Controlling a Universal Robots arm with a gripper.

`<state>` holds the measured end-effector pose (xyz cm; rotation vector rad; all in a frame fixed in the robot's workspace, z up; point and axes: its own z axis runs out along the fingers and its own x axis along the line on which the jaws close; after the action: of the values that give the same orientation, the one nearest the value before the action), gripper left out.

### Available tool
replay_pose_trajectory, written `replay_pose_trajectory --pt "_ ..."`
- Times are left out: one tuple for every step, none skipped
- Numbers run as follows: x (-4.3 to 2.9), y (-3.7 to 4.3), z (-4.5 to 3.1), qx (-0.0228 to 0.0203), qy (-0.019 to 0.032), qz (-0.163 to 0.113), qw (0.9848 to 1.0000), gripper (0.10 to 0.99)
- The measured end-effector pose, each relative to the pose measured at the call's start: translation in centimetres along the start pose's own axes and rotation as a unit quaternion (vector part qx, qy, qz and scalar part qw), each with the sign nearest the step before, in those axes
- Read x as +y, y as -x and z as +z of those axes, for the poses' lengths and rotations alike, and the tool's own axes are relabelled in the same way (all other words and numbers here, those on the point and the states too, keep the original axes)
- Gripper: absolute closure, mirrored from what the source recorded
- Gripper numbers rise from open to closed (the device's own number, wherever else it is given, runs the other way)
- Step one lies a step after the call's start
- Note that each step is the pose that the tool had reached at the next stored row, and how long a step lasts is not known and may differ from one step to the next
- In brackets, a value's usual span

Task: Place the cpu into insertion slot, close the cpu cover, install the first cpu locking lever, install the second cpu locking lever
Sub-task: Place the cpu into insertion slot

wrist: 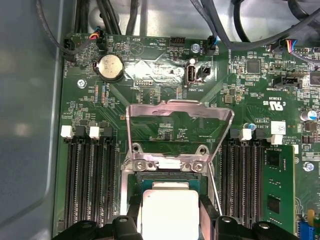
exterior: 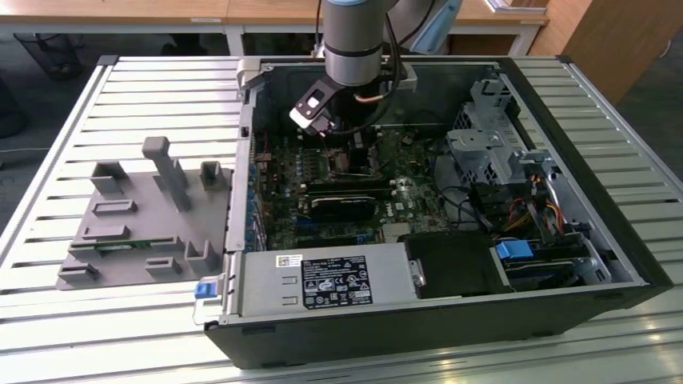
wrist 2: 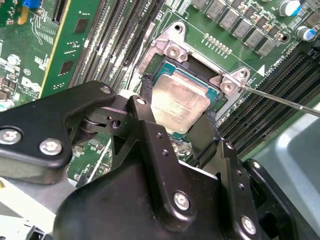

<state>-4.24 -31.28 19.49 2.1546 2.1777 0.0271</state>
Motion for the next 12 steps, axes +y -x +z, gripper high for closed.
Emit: replay_pose_trajectory --pt "0.0 0.02 0.0 0.0 0.0 0.0 1.0 0.545" --pt "0.0 0.03 0.01 0.0001 0.0001 0.0 1.0 0.545" --pt "0.0 0.03 0.01 0.0002 0.0 0.0 1.0 0.545" --pt "0.01 0.03 0.01 0.0004 0.0 0.0 1.0 0.545" --pt "0.02 0.03 0.01 0.0005 0.0 0.0 1.0 0.545" --pt "0.08 0.04 0.02 0.0006 0.0 0.0 1.0 0.545" --pt "0.09 0.03 0.06 0.0006 0.0 0.0 1.0 0.545" --pt "0.09 0.03 0.07 0.0006 0.0 0.0 1.0 0.545" --pt "0.09 0.03 0.07 0.0006 0.0 0.0 1.0 0.545" --pt "0.09 0.03 0.07 0.0006 0.0 0.0 1.0 0.545" --pt "0.09 0.03 0.07 0.0005 0.0 0.0 1.0 0.545" --pt "0.09 0.03 0.07 0.0005 0.0 0.0 1.0 0.545"
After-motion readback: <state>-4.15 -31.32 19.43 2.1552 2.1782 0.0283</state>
